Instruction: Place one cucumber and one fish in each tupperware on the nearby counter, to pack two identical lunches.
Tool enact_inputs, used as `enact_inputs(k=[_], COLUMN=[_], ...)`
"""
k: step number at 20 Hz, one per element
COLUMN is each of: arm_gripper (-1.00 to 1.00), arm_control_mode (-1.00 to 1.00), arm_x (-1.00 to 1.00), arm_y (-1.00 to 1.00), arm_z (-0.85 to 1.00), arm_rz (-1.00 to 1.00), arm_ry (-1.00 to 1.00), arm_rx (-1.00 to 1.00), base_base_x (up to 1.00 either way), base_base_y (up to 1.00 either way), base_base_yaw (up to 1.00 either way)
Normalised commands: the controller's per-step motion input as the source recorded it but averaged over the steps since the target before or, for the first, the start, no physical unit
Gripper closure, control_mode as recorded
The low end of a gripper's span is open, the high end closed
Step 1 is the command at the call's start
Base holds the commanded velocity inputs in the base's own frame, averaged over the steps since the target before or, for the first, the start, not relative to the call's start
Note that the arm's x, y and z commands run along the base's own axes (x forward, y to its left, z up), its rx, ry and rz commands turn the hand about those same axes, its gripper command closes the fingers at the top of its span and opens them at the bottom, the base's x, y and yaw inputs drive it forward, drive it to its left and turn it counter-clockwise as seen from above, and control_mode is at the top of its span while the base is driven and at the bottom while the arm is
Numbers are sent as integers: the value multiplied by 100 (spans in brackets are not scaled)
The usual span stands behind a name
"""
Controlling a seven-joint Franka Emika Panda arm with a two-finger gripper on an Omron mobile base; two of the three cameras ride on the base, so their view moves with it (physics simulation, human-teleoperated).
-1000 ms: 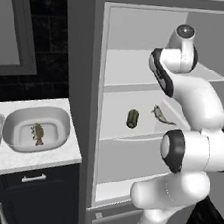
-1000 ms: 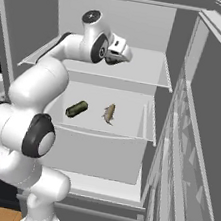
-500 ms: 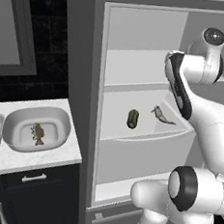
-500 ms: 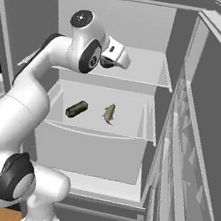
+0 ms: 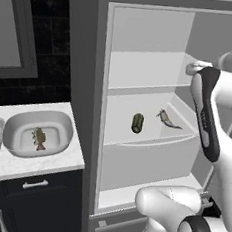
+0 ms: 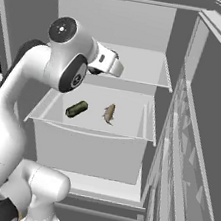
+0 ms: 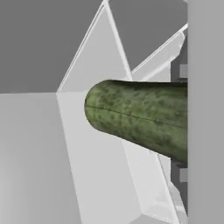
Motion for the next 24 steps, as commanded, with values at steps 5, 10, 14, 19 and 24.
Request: enact_inputs(k=[5,10,14,19,24], arm_gripper=[100,100,100,100,100], arm_control_mode=[-100,-100,-100,-100,100], arm_x=[-100,-100,-62,-45,-37], arm_y=[33,66,32,0,5], arm_z=[-17,-12,-51,-76,-40], arm_rz=[14,4,0,0,0], arm_ry=[0,0,49,53,27], arm_rx=[0,-9,-13,-1,0], base_base_x=[0,0,0,0,-35], base_base_y=[0,0,0,0,5], base_base_yaw=[0,0,0,0,2])
